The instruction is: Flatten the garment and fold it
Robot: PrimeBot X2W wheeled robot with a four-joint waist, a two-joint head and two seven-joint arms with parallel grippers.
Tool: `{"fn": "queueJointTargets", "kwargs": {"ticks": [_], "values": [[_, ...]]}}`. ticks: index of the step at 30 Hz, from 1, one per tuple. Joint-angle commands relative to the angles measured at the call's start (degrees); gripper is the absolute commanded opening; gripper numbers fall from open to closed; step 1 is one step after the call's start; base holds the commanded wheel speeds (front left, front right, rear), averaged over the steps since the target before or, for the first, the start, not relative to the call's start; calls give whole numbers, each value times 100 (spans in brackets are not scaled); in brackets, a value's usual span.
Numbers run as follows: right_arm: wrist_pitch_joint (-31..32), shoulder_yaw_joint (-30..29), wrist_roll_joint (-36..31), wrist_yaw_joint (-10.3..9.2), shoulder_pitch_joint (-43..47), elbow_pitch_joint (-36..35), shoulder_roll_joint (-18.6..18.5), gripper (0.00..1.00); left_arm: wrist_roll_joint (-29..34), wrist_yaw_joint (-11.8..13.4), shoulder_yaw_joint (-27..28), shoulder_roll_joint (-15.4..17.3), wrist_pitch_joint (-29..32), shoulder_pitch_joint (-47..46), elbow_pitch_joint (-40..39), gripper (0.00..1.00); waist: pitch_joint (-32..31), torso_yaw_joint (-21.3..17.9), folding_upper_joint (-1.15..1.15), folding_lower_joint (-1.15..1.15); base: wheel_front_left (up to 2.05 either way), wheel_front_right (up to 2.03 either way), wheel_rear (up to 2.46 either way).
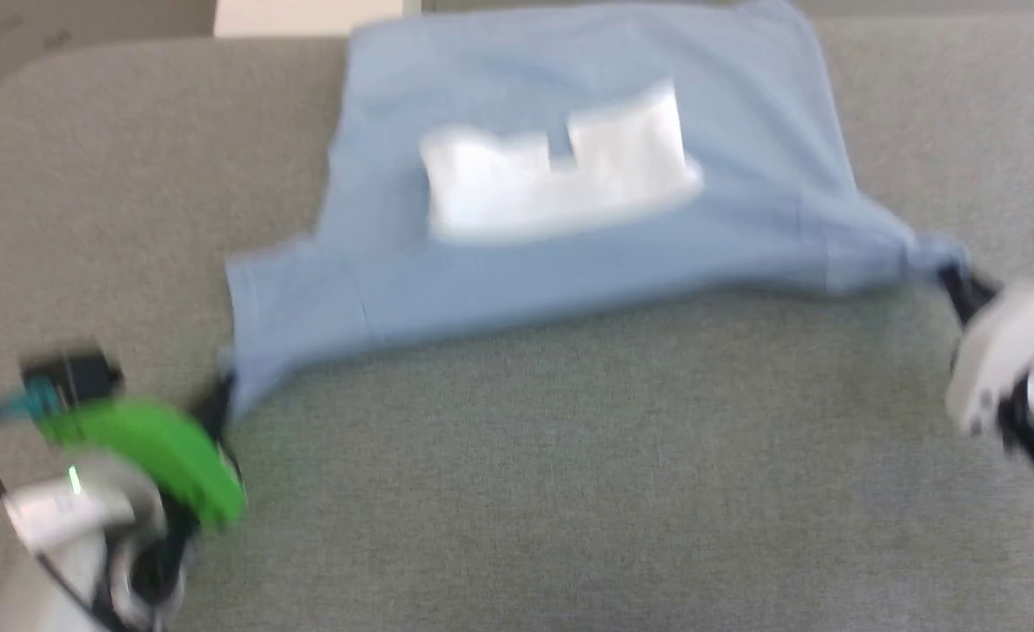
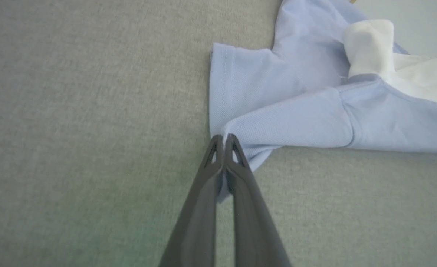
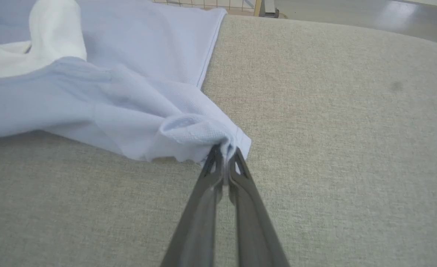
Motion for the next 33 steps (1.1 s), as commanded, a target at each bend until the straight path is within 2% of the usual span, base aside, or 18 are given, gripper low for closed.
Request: {"fn": "queueJointTargets", "kwargs": {"ticks": [1,7,11,19,20,21,25,28,33], "values": [[74,-145,-9,-10,345,-165,99,0,-61,121,8,19,80,400,-157,0,-498,23,0,1,0,0,0],[537,-802,-75,-10,1659,-764,646,0,-77,596,-25,77,224,1704,-726,0,-796,56,0,1,0,0,0],[826,-1137,-221,-10,2324,-1002,979,0,-178,789,-74,-12,292,2303,-951,0,-877,90,0,1,0,0,0],[708,-1271,-220,-10,2916,-675,1336,0,-330,792,-285,-284,285,2765,-1039,0,-883,135,0,1,0,0,0],[656,-1260,-202,-10,2942,-591,1355,17,-338,768,-305,-323,259,2759,-1031,0,-885,145,0,1,0,0,0],[605,-1257,-191,-10,2967,-534,1367,100,-344,752,-312,-351,230,2750,-1025,0,-887,155,0,1,0,0,0],[472,-1430,-215,-10,3081,-464,1397,100,-326,704,-328,-384,155,2705,-984,0,-913,191,0,1,0,0,0],[379,-1609,-219,-10,3191,-703,1409,100,-283,680,-312,-377,70,2677,-959,0,-935,211,0,1,0,0,0],[-409,-1972,-91,-10,3028,-1420,1422,100,-296,603,-294,-417,-48,2654,-973,0,-940,224,0,1,0,0,0]]}}
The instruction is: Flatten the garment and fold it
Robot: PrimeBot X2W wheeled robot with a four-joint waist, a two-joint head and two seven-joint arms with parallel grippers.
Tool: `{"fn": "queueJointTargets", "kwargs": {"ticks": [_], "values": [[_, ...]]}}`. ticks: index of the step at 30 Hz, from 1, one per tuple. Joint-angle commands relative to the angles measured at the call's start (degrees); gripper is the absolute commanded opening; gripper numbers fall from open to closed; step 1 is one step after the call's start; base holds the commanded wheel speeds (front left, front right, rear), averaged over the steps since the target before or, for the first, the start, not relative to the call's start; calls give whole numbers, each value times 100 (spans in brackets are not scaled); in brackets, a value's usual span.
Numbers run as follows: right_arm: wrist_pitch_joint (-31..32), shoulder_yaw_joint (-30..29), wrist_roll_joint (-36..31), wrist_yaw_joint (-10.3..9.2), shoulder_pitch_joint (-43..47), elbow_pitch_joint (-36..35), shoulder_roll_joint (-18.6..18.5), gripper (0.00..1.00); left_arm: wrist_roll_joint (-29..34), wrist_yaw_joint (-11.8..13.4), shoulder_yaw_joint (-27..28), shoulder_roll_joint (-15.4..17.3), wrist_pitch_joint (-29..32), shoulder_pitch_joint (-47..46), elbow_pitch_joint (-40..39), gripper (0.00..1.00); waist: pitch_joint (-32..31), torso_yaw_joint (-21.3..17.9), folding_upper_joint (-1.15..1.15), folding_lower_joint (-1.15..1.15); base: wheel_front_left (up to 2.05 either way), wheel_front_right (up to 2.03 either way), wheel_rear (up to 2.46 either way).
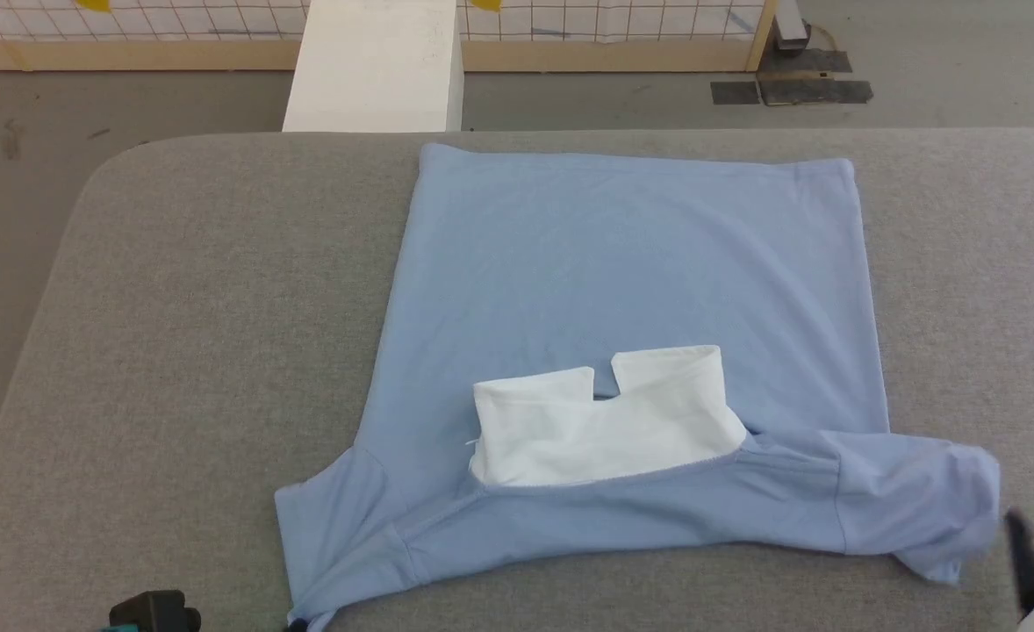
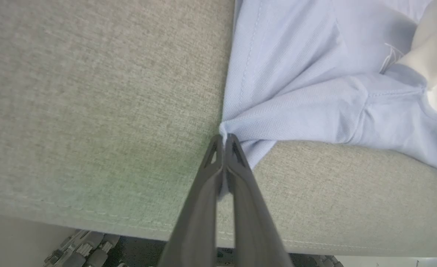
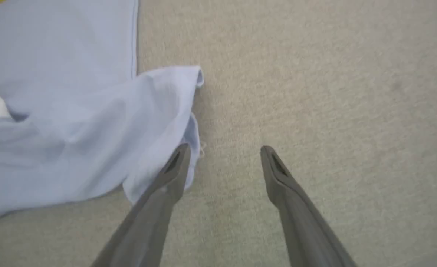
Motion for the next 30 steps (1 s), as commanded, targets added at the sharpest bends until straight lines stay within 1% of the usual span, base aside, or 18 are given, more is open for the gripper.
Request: {"fn": "queueJointTargets", "kwargs": {"ticks": [1,3,4,7,10,14,18,23,26,30], "values": [[-264,-62,107,-8,-197,-132,-3,100,26,-51,-1,-16,-48,-47,-1,0,30,39,0,1,0,0,0],[-709,-66,328,-8,-497,-196,-2,100,24,-90,-13,-48,-78,-128,-21,0,90,112,0,1,0,0,0],[-838,-43,419,-8,-638,-182,-2,100,32,-102,-21,-55,-86,-170,-25,0,127,148,0,1,0,0,0],[-1201,81,217,-8,-1239,-69,-1,100,85,-139,-77,-79,-103,-322,-38,0,285,298,0,1,0,0,0],[-1330,193,21,-8,-1960,284,-40,100,121,-198,-123,-120,-135,-501,-57,0,492,478,0,1,0,0,0],[-1229,196,-113,-8,-3107,1095,-339,100,198,-288,-196,-174,-196,-774,-99,0,883,750,0,1,0,0,0],[-814,81,-312,-8,-4202,1952,-746,100,278,-393,-275,-238,-268,-1059,-154,0,1305,1075,0,1,0,0,0],[74,-240,-731,-8,-5314,2730,-1158,100,325,-555,-389,-368,-377,-1362,-245,0,1830,1528,0,1,0,0,0],[766,-557,-1066,-8,-5841,2976,-1300,100,309,-644,-453,-473,-439,-1488,-278,0,2137,1760,0,1,0,0,0],[1711,-1073,-1570,-8,-6271,3001,-1289,100,295,-731,-506,-577,-526,-1592,-247,0,2435,1970,0,1,0,0,0]]}}
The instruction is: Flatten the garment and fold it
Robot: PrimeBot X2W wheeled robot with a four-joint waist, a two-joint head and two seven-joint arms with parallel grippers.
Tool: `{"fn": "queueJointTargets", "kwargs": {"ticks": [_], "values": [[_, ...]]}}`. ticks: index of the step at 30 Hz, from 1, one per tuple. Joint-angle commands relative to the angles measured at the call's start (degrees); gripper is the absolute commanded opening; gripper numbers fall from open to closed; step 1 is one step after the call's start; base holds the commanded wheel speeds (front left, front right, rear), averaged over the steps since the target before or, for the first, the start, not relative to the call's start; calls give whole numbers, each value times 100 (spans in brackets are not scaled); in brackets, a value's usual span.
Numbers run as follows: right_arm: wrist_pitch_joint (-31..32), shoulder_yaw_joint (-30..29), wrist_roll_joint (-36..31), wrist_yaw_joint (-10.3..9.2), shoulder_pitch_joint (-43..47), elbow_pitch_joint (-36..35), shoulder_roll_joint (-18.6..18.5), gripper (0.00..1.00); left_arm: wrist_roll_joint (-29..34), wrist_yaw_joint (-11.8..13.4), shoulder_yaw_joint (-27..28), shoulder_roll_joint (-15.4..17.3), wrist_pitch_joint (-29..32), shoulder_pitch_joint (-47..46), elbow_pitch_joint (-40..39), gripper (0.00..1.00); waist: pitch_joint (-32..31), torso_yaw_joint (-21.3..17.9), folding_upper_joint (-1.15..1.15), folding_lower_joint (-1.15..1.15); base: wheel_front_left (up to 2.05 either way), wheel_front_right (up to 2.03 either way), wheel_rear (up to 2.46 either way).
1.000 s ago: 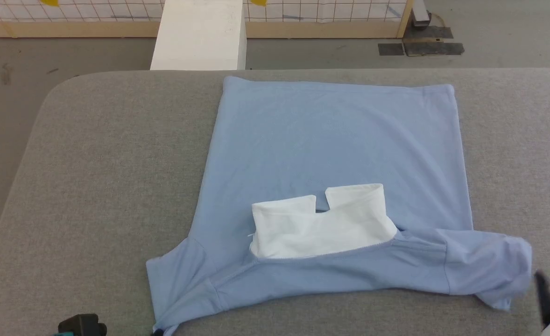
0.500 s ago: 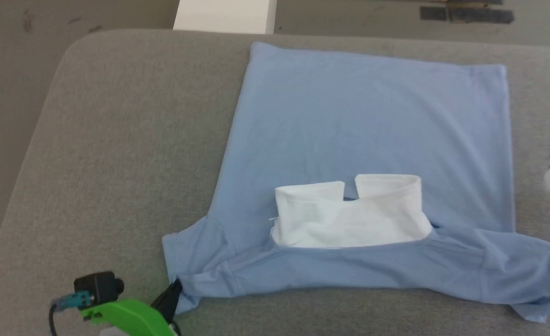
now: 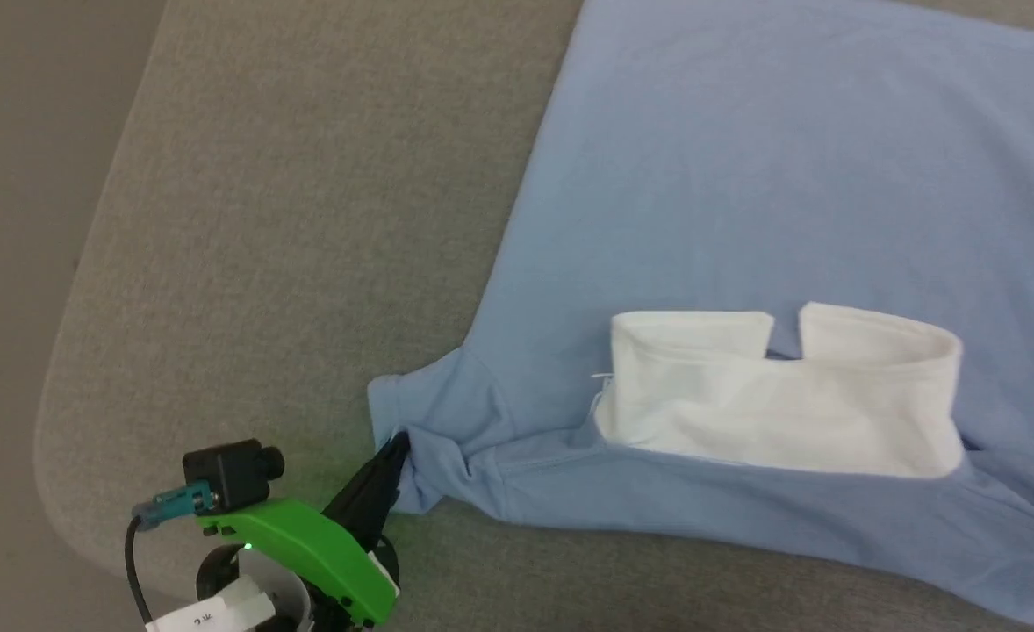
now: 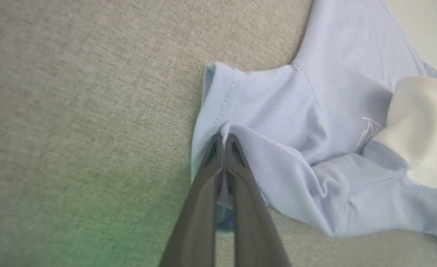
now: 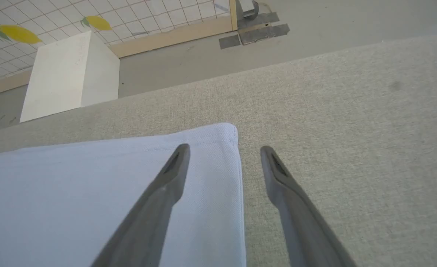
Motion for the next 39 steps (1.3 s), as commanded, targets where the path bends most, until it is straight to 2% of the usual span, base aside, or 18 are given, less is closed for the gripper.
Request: {"fn": "queueJointTargets", "kwargs": {"ticks": [1,7,9,10,11,12,17,21,24,28,31,34,36,39], "values": [[220,-106,-176,-8,-112,-65,23,100,35,-37,-8,-36,-40,-111,32,0,650,604,0,-1,0,0,0],[1167,-528,-878,-8,-337,-597,166,100,11,-128,-14,-110,-160,-195,111,0,871,737,0,-1,0,0,0],[1422,-623,-1018,-8,-370,-765,225,49,3,-143,-8,-118,-188,-198,136,0,899,732,0,-1,0,0,0],[1534,-660,-1058,-8,-377,-865,265,29,4,-147,-5,-119,-202,-198,152,0,904,719,0,-1,0,0,0],[1600,-672,-1085,-8,-370,-945,276,17,4,-149,-4,-119,-210,-198,165,0,900,706,0,-1,0,0,0],[1650,-669,-1103,-8,-348,-1034,278,0,5,-149,-3,-118,-216,-198,180,0,890,685,0,-1,0,0,0],[1317,-471,-828,-8,-55,-1307,196,0,39,-128,4,-82,-232,-197,251,0,686,544,0,-1,0,0,0],[362,96,-269,-8,566,-1409,-185,0,57,-99,12,-28,-224,-141,288,0,330,391,0,-1,0,0,0],[-551,553,267,-8,1309,-1466,-627,0,73,-32,45,50,-201,-33,294,0,-31,211,0,-1,0,0,0],[-1457,995,776,-8,2421,-1619,-931,0,59,75,105,176,-134,177,250,0,-537,-115,0,-1,0,0,0],[-1771,1240,970,-8,3208,-1859,-1054,0,40,160,156,260,-86,336,186,0,-859,-377,0,-1,0,0,0],[-2004,1239,1009,-8,3919,-2128,-1118,0,22,244,202,338,-36,488,101,0,-1109,-628,0,-1,0,0,0],[-2063,1173,1001,-8,4317,-2249,-1069,0,8,294,234,379,-13,575,46,0,-1232,-782,0,-1,0,0,0],[-1883,1015,1140,-8,4837,-2344,-794,0,2,365,266,440,28,684,-39,0,-1344,-989,0,-1,0,0,0]]}}
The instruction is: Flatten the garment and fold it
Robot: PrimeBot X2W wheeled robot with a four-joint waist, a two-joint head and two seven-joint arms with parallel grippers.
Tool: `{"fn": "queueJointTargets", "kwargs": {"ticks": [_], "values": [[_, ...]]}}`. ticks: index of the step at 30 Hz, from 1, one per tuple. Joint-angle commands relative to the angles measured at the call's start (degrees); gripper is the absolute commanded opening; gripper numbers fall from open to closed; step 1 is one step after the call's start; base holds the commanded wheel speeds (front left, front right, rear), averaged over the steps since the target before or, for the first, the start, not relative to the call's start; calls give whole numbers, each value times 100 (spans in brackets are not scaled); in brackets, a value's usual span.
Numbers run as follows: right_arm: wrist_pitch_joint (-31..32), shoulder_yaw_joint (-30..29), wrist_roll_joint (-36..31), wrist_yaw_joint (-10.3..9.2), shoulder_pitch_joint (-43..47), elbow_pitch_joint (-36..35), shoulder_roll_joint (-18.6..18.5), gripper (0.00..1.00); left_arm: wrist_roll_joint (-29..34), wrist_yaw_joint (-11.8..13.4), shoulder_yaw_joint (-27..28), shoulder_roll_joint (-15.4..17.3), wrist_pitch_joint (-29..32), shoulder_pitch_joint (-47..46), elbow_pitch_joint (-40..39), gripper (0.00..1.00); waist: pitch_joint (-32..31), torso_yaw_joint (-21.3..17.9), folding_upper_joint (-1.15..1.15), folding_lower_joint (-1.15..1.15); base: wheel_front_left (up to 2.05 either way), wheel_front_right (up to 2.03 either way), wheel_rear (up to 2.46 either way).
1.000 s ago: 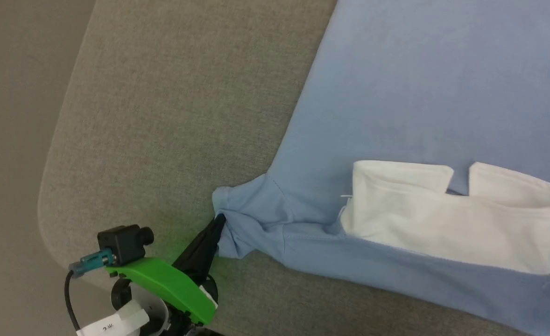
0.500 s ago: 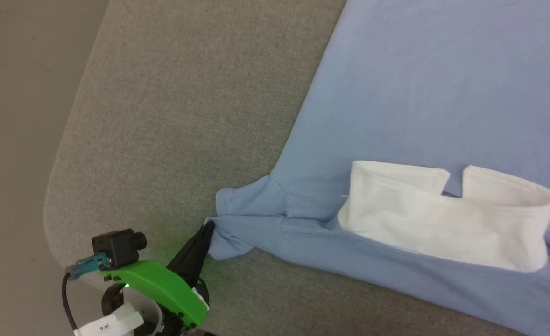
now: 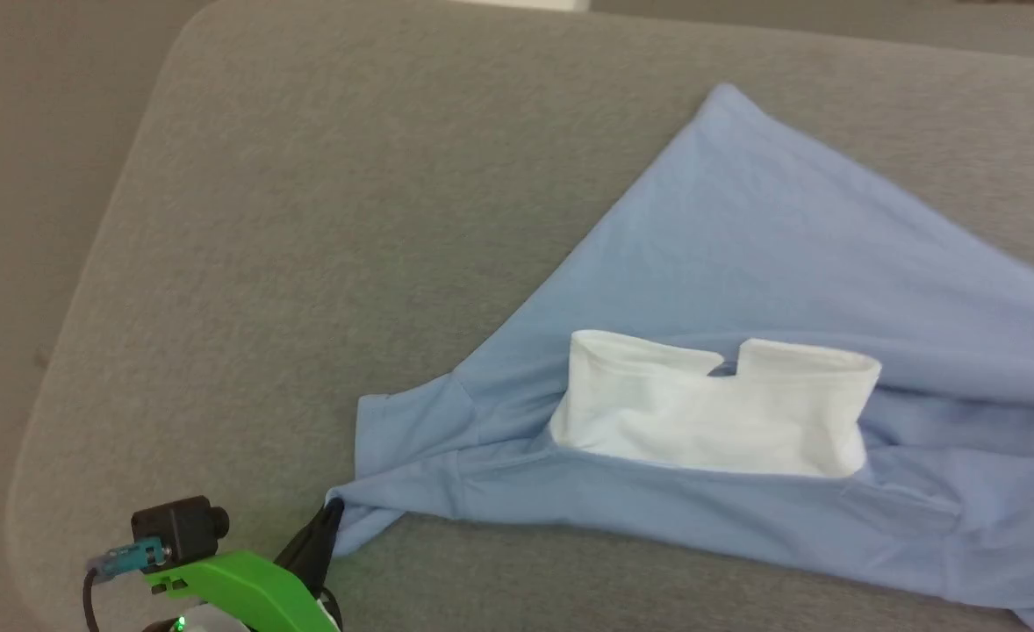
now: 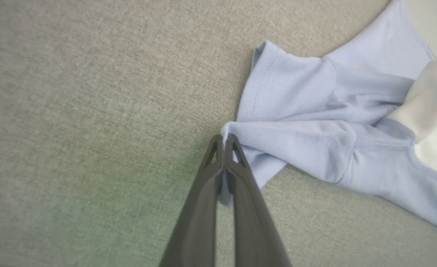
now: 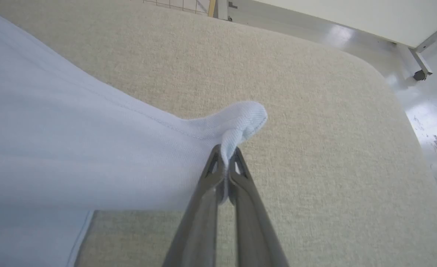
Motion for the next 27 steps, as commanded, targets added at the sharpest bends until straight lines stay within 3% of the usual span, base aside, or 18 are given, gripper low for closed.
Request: {"fn": "queueJointTargets", "kwargs": {"ticks": [1,6,11,13,14,20,21,27], "values": [[185,-65,84,-10,242,-21,153,0,3,44,35,69,29,78,-45,0,-577,-660,0,0,0,0,0],[1130,-186,408,-10,904,-29,606,0,4,121,66,144,87,155,-154,0,-652,-880,0,0,0,0,0],[1628,-32,698,-10,1223,98,847,0,14,140,36,162,133,136,-199,0,-657,-981,0,0,0,0,0],[1664,74,752,-10,1265,125,835,29,17,139,20,161,144,120,-202,0,-661,-995,0,0,0,0,0],[1636,118,755,-10,1265,112,798,100,18,139,14,161,147,112,-202,0,-663,-1000,0,0,0,0,0],[970,450,587,-10,821,-265,354,100,20,144,5,175,159,92,-211,0,-665,-1017,0,0,0,0,0],[273,1024,607,-10,323,-410,87,100,20,144,3,173,156,64,-218,0,-636,-1006,0,0,0,0,0],[-772,3032,825,-10,-1148,-45,-390,100,37,100,-44,162,178,-96,-232,0,-471,-886,0,0,0,0,0]]}}
